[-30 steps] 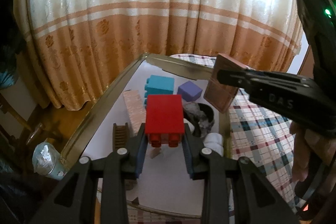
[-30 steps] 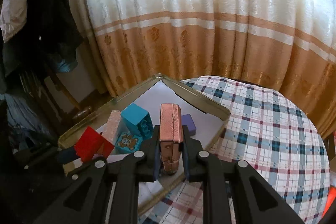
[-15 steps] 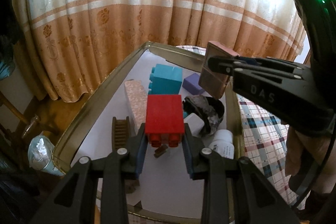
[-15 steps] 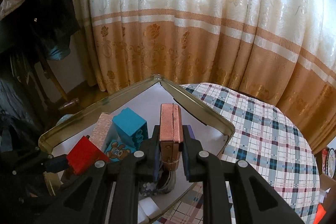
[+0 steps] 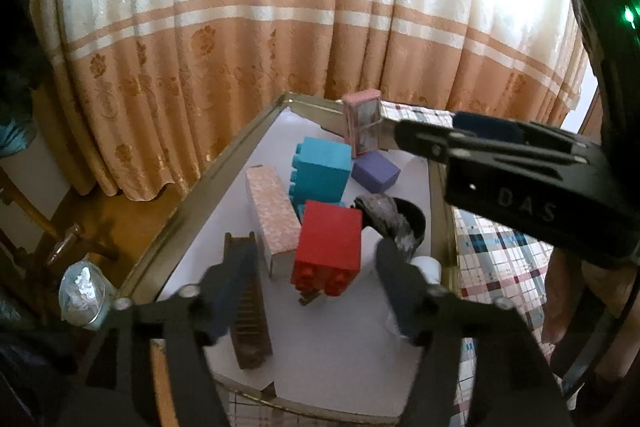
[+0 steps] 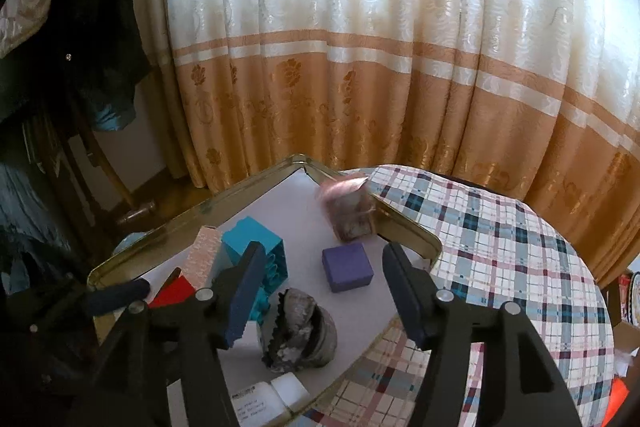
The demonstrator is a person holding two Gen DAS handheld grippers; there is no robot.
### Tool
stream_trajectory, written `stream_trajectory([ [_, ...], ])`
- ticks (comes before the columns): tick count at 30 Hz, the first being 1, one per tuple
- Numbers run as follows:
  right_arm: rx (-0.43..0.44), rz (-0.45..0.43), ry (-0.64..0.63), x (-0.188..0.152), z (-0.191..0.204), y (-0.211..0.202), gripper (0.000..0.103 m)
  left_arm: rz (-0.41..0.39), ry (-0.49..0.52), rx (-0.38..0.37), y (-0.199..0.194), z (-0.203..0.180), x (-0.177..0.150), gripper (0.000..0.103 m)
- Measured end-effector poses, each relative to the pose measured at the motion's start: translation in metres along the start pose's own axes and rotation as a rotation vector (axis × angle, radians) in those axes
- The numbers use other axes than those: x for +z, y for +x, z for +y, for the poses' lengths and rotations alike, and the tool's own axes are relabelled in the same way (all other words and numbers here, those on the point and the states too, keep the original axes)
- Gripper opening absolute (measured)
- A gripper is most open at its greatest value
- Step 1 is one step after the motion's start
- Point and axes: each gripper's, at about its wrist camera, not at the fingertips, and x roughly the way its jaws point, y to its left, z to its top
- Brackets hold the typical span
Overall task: Organize rigid objects
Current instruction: 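Lower the red brick and pink box into the tray and open both tools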
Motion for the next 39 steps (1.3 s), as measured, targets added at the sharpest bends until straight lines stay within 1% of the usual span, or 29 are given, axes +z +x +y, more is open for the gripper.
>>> stream_trajectory([
  [1,0.001,0.002,0.009,-0.001,-0.001,-0.002,0.063,-0.005,0.002,0.007,-0.002,0.0,0.0,0.076],
  [2,-0.001,0.005,0.019,-0.002,-0.002,-0.005,0.064,-0.008,0.004,0.014,-0.005,0.0,0.0,0.078],
  [3,-0.005,0.006,0.029,-0.003,-0.003,-0.008,0.066,-0.013,0.006,0.014,-0.007,0.0,0.0,0.081],
  [4,-0.005,0.004,0.04,-0.005,-0.004,-0.011,0.07,-0.015,0.007,0.014,-0.009,0.0,0.0,0.087],
  [6,0.0,-0.001,0.057,-0.008,-0.006,-0.017,0.073,-0.021,0.006,0.023,-0.012,0.0,0.001,0.095],
  [7,0.0,0.0,0.062,-0.01,-0.006,-0.021,0.073,-0.03,0.006,0.028,-0.015,0.001,0.001,0.097],
  [12,0.009,0.001,0.075,-0.017,-0.006,-0.033,0.073,-0.025,-0.003,0.045,-0.02,0.003,0.002,0.098],
  [16,0.024,-0.005,0.087,-0.016,-0.006,-0.041,0.073,-0.029,-0.002,0.069,-0.026,0.006,0.003,0.102],
  [25,0.056,-0.041,0.058,-0.008,0.011,-0.057,0.073,-0.042,-0.032,0.104,-0.035,0.021,0.007,0.102],
  [32,0.066,-0.045,0.048,-0.007,0.017,-0.058,0.073,-0.051,-0.05,0.124,-0.038,0.029,0.007,0.103],
  [36,0.066,-0.046,0.048,-0.007,0.017,-0.058,0.073,-0.072,-0.042,0.142,-0.04,0.029,0.005,0.102],
  [39,0.069,-0.044,0.051,-0.007,0.018,-0.058,0.073,-0.082,-0.031,0.14,-0.041,0.027,0.006,0.102],
])
